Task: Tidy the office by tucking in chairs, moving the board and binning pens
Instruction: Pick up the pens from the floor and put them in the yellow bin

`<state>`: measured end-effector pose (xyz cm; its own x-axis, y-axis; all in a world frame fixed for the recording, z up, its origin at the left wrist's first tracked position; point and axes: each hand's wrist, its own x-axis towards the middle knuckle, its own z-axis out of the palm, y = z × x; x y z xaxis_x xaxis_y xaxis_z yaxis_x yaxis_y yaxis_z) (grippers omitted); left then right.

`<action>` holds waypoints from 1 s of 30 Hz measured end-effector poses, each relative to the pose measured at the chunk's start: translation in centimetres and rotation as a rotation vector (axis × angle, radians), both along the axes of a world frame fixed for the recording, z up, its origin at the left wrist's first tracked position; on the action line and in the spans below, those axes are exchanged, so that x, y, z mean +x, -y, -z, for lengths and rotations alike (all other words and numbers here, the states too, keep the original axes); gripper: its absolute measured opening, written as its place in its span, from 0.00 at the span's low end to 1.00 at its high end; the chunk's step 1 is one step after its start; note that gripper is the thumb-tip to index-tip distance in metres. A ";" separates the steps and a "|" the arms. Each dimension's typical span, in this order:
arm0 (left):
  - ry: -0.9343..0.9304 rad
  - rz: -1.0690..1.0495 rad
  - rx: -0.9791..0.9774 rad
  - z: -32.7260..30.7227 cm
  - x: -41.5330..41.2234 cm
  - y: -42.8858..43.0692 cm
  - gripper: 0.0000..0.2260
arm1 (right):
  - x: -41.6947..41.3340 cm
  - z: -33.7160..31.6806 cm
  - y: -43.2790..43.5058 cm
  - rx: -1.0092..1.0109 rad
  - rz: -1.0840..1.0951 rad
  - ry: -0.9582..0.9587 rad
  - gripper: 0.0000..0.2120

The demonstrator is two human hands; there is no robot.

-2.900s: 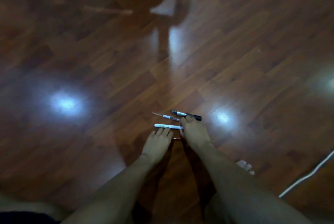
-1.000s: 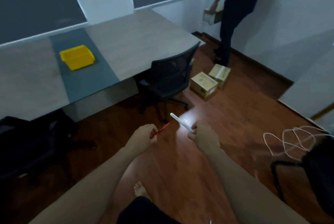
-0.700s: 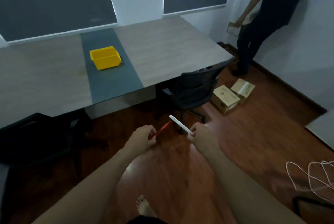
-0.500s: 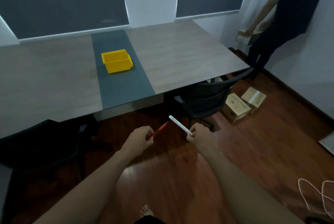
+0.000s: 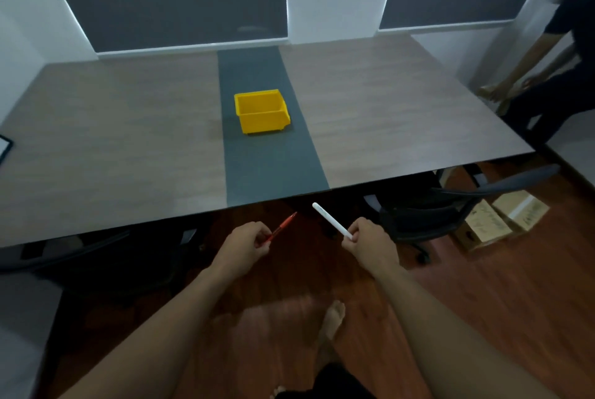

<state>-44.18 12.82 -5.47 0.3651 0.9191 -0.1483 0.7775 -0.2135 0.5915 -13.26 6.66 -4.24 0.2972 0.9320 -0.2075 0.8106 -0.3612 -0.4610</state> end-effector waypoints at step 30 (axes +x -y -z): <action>0.024 -0.365 0.019 0.8 1.7 -34.0 0.06 | 6.7 1.7 -42.8 -0.078 -0.211 -0.110 0.08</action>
<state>-42.53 46.84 -6.29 0.0154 0.9920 -0.1252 0.7907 0.0646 0.6088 -6.56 49.47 -5.91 0.0699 0.9510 -0.3012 0.8183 -0.2274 -0.5280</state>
